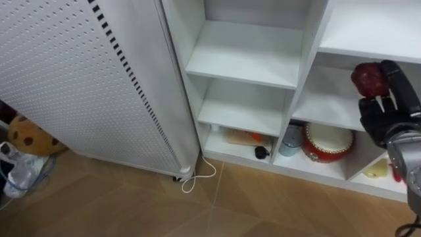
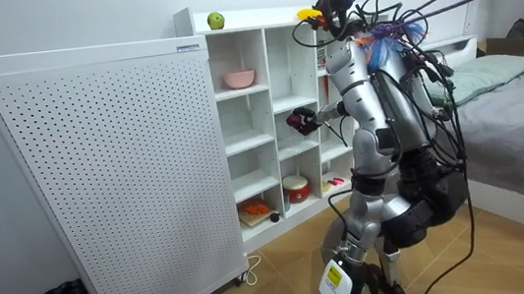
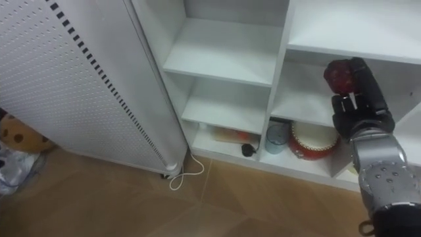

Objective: Arrange fruit in the closet

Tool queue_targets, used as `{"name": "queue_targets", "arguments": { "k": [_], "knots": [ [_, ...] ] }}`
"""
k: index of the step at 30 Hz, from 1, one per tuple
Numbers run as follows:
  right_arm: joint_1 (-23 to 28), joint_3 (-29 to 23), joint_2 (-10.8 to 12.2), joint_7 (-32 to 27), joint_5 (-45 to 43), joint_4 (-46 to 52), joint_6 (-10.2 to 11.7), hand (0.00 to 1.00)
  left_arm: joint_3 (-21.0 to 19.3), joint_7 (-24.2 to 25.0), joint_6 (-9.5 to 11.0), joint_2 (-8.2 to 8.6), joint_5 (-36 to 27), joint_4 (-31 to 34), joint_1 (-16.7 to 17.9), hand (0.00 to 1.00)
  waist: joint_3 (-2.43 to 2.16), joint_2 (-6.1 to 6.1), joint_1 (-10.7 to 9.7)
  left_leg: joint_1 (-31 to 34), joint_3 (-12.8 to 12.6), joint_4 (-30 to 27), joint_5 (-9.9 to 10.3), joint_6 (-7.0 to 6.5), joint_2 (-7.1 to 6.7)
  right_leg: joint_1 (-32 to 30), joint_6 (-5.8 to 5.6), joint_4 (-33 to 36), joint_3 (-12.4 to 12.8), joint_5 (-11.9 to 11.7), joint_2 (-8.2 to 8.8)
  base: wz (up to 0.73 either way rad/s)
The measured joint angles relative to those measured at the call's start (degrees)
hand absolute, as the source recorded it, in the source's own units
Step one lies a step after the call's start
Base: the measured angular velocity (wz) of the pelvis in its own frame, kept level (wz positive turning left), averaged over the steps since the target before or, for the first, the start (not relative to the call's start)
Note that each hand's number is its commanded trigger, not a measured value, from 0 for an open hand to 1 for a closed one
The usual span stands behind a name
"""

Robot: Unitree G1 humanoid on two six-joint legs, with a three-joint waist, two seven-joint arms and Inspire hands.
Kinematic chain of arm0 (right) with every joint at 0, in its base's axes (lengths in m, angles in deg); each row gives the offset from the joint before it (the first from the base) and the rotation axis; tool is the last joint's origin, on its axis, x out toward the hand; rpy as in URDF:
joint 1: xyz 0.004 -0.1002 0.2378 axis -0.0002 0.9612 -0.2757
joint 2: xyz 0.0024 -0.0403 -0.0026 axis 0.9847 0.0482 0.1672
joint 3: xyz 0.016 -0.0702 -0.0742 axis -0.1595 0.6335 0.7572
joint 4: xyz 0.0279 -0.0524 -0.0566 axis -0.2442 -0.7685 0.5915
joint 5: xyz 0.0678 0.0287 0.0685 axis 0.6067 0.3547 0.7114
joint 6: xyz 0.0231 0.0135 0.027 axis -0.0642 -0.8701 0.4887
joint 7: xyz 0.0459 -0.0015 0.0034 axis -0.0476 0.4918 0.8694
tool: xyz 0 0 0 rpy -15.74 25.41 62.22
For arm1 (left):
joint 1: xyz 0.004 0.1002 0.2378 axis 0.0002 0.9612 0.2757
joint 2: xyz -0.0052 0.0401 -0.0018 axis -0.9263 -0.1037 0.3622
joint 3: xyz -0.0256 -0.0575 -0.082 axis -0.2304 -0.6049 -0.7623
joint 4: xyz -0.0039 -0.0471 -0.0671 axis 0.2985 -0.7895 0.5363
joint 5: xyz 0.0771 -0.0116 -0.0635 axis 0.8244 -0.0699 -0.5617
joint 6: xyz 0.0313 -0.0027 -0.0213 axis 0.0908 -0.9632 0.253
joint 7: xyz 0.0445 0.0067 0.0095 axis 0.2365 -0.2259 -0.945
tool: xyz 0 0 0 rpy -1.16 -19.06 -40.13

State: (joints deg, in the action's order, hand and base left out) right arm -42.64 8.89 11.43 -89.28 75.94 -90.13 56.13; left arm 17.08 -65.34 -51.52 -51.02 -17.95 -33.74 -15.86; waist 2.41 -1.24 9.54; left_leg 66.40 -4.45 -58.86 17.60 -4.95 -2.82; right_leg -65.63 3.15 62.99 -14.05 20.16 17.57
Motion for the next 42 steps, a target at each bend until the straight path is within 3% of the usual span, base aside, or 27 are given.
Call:
{"name": "queue_targets", "arguments": {
  "k": [5,21,32,38,42],
  "knots": [
    [-0.22,0.0,-0.8,-2.21,-0.37,0.21,0.62,0.0,0.0,0.0,0.06,-0.01,0.01,0.02,0.4,0.0,-0.7,0.4,-0.04,-0.01,-0.08,-0.15,0.01,-0.04,-0.01,0.01,-0.08,0.12,0.04,-0.03,0.13,0.0],
    [-0.21,0.01,-0.88,-6.14,-1.46,2.01,0.67,0.0,-0.03,0.02,0.35,-0.01,1.93,3.83,3.48,0.0,-0.73,0.45,0.31,-0.02,-0.13,-0.8,0.25,0.15,0.14,-0.04,-0.43,0.65,0.15,0.26,0.04,0.0],
    [0.65,0.01,-0.87,-6.33,0.03,1.97,0.63,0.0,-0.02,0.22,0.44,-0.04,2.45,6.19,6.48,0.0,-1.02,2.35,0.7,-3.69,-0.24,0.23,0.48,0.17,0.38,3.2,-1.0,-0.76,1.42,0.2,-1.51,-0.03],
    [3.8,-0.03,-0.91,1.11,3.21,-3.29,0.34,0.0,1.18,3.56,-0.17,-0.14,2.35,6.0,7.08,0.0,-0.83,2.87,1.41,-9.53,-0.06,3.49,0.48,0.39,1.13,9.61,-1.22,-4.99,-0.07,-0.47,-2.16,-0.07],
    [8.75,0.04,-0.83,7.89,3.05,-8.53,-0.28,0.0,1.07,6.21,-0.16,-0.31,2.26,2.53,6.04,0.0,-0.53,2.76,2.1,-16.61,-0.08,8.07,0.35,0.61,2.04,16.8,-1.85,-10.59,-0.45,-1.57,-3.92,-0.12]
  ]
}}
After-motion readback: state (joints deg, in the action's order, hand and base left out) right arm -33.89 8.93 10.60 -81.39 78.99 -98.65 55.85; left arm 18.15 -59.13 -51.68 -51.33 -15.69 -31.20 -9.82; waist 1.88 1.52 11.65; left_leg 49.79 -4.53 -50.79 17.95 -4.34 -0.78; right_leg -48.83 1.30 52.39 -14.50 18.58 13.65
